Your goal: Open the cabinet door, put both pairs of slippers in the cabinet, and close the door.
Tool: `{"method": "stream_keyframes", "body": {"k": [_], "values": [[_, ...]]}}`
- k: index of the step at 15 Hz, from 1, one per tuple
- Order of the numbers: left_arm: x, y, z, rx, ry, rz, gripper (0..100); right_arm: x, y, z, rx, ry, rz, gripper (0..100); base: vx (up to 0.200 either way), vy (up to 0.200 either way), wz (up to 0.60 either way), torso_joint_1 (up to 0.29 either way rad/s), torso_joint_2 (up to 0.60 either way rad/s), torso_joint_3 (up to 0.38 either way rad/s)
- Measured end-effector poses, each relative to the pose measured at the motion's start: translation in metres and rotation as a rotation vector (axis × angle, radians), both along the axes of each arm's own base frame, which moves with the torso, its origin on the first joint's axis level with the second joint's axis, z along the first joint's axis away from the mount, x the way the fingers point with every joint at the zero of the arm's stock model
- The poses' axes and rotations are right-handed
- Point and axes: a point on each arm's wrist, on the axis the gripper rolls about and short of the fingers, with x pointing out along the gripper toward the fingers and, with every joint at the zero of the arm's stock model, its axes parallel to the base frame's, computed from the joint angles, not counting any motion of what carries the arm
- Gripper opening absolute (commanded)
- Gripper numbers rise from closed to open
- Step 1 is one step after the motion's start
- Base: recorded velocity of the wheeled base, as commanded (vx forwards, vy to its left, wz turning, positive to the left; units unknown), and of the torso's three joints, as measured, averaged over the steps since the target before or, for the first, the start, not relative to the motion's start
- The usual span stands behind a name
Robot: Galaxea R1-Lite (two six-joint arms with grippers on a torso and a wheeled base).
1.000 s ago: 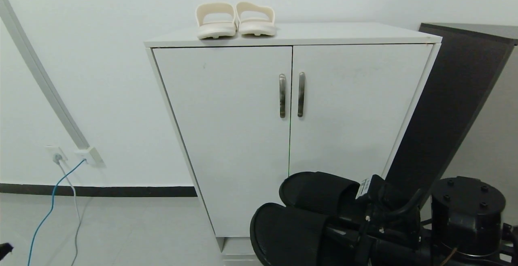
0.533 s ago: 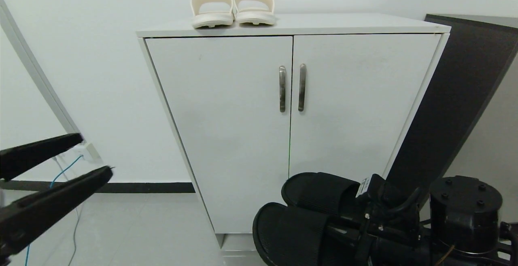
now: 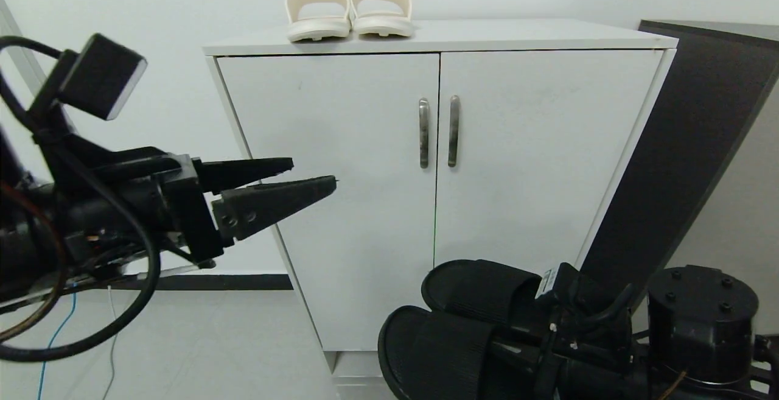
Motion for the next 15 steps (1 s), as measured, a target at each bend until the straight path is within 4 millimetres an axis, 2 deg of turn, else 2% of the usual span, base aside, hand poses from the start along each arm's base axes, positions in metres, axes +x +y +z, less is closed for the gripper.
{"method": "stream_keyframes", "body": {"k": [2, 5, 9, 12, 15], "values": [[0.017, -0.017, 0.004, -0.001, 0.015, -0.041, 100, 0.000, 0.000, 0.000, -0.001, 0.001, 0.000, 0, 0.000, 0.000, 0.00, 0.000, 0.00, 0.000], [0.044, -0.055, 0.016, -0.036, 0.038, -0.133, 100, 0.000, -0.001, 0.000, -0.001, 0.001, -0.002, 0, 0.000, 0.000, 0.00, 0.000, 0.00, 0.000], [0.075, -0.097, 0.014, -0.049, 0.078, -0.219, 100, 0.001, -0.001, 0.000, -0.001, 0.001, -0.006, 0, 0.000, 0.000, 0.00, 0.000, 0.00, 0.000], [0.096, -0.119, 0.012, -0.108, 0.160, -0.281, 100, 0.001, -0.002, -0.001, -0.003, 0.003, -0.008, 0, 0.000, 0.000, 0.00, 0.000, 0.00, 0.000], [0.115, -0.133, 0.011, -0.180, 0.143, -0.288, 100, 0.001, -0.002, -0.001, -0.004, 0.004, -0.008, 0, 0.000, 0.000, 0.00, 0.000, 0.00, 0.000]]}}
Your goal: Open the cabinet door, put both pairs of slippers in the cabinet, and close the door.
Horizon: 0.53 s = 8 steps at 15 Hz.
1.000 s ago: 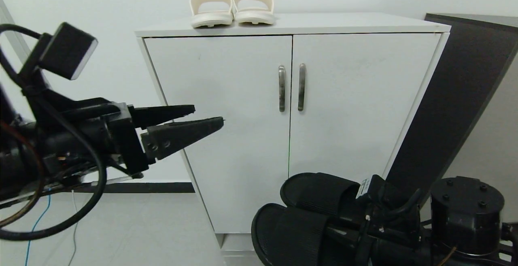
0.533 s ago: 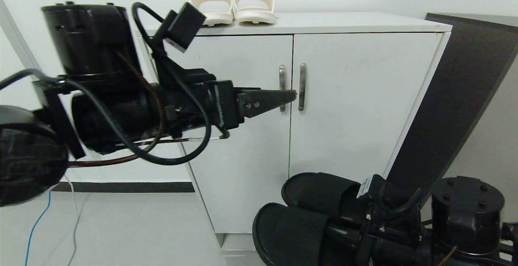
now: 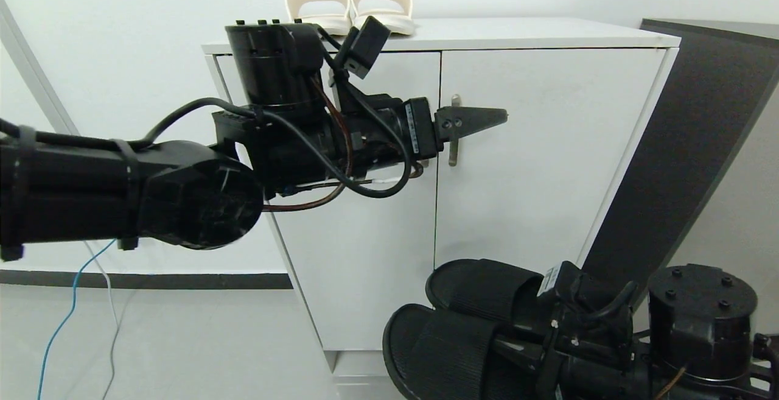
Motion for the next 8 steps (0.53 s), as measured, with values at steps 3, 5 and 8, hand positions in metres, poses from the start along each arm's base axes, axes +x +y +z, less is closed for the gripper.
{"method": "stream_keyframes", "body": {"k": [3, 5, 8], "values": [[0.013, -0.007, -0.006, -0.003, 0.008, 0.054, 100, 0.000, 0.000, 0.000, 0.000, 0.000, 0.000, 0, 0.000, 0.000, 0.00, 0.000, 0.00, 0.000], [0.019, -0.010, -0.007, -0.008, 0.008, 0.109, 100, 0.000, 0.000, 0.000, -0.001, 0.001, 0.000, 0, 0.000, 0.000, 0.00, 0.000, 0.00, 0.000], [0.025, -0.012, -0.010, -0.007, 0.012, 0.156, 100, 0.000, 0.000, 0.000, -0.001, 0.001, 0.000, 0, 0.000, 0.000, 0.00, 0.000, 0.00, 0.000]]}}
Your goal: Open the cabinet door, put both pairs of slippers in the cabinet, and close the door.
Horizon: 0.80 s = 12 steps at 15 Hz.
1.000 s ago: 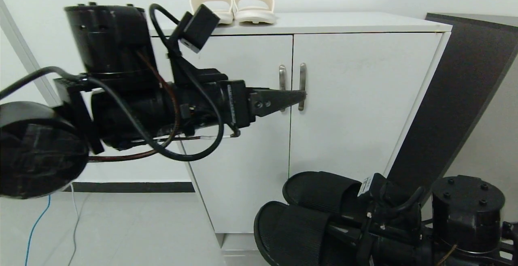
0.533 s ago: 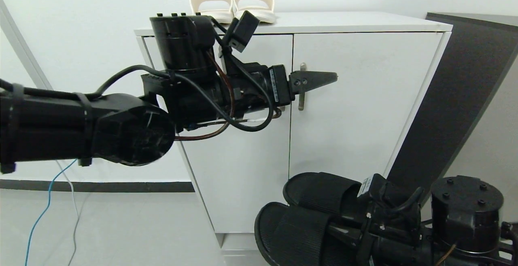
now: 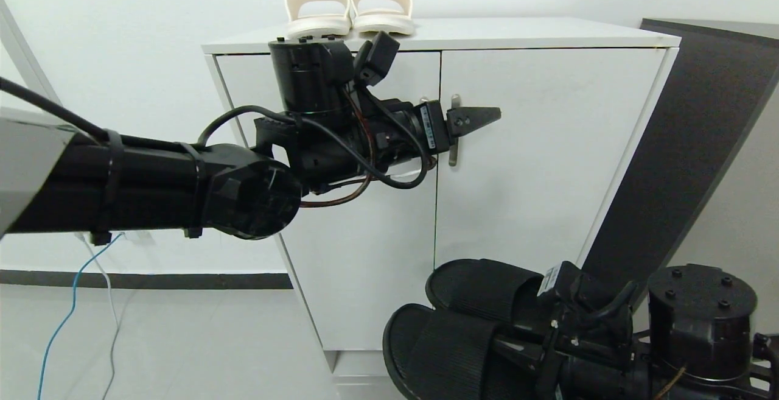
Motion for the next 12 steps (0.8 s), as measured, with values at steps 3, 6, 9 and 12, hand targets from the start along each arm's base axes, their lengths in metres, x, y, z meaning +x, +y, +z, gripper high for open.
{"method": "stream_keyframes", "body": {"k": [3, 6, 9, 12], "values": [[0.006, -0.004, -0.005, 0.008, 0.005, 0.004, 100, 0.000, 0.000, 0.000, -0.001, 0.001, 0.000, 0, 0.000, 0.000, 0.00, 0.000, 0.00, 0.000], [0.015, -0.009, -0.008, 0.005, 0.002, 0.005, 100, -0.001, -0.001, -0.001, -0.005, 0.004, 0.000, 0, 0.000, 0.000, 0.00, 0.000, 0.00, 0.000], [0.020, -0.014, -0.011, 0.008, 0.005, 0.002, 100, -0.001, -0.001, -0.002, -0.005, 0.005, 0.001, 0, 0.000, 0.000, 0.00, 0.000, 0.00, 0.000], [0.021, -0.014, -0.014, 0.011, 0.009, 0.007, 0, -0.003, -0.003, -0.005, -0.011, 0.020, 0.025, 0, 0.000, 0.000, 0.00, 0.000, 0.00, 0.000]]}}
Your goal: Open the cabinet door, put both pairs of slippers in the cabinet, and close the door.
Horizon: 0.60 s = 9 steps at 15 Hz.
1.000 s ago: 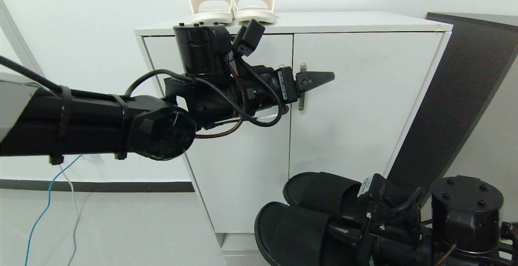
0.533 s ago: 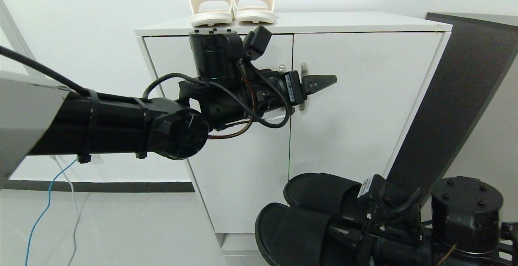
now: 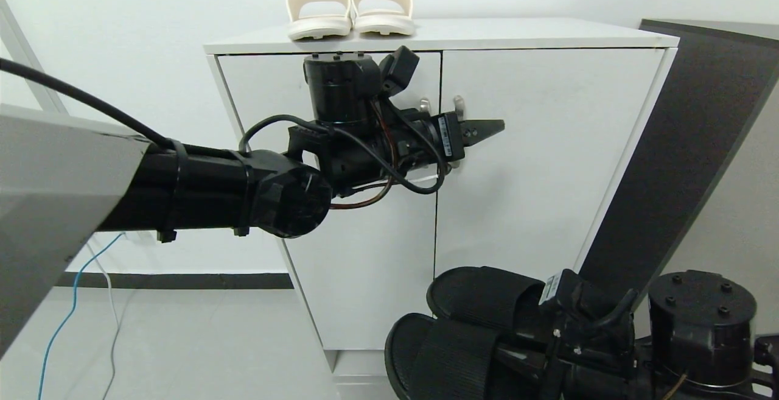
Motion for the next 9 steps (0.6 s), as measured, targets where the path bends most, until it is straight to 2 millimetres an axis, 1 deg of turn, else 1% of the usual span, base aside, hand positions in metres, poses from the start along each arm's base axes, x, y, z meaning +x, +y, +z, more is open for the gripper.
{"method": "stream_keyframes", "body": {"k": [2, 4, 6, 9], "values": [[-0.001, 0.001, -0.002, 0.005, 0.008, 0.004, 0, -0.003, -0.002, -0.001, 0.005, 0.012, 0.039, 0, 0.000, 0.000, 0.00, 0.000, 0.00, 0.000], [-0.006, 0.003, -0.003, 0.011, 0.010, -0.002, 0, -0.006, -0.004, -0.002, 0.006, 0.019, 0.061, 0, 0.000, 0.000, 0.00, 0.000, 0.00, 0.000], [-0.016, 0.007, -0.001, 0.016, 0.015, -0.009, 0, -0.009, -0.006, -0.002, 0.005, 0.023, 0.074, 0, 0.000, 0.000, 0.00, 0.000, 0.00, 0.000], [-0.036, 0.012, 0.001, 0.040, 0.000, -0.027, 0, -0.012, -0.007, -0.002, 0.006, 0.023, 0.085, 0, 0.000, 0.000, 0.00, 0.000, 0.00, 0.000]]}}
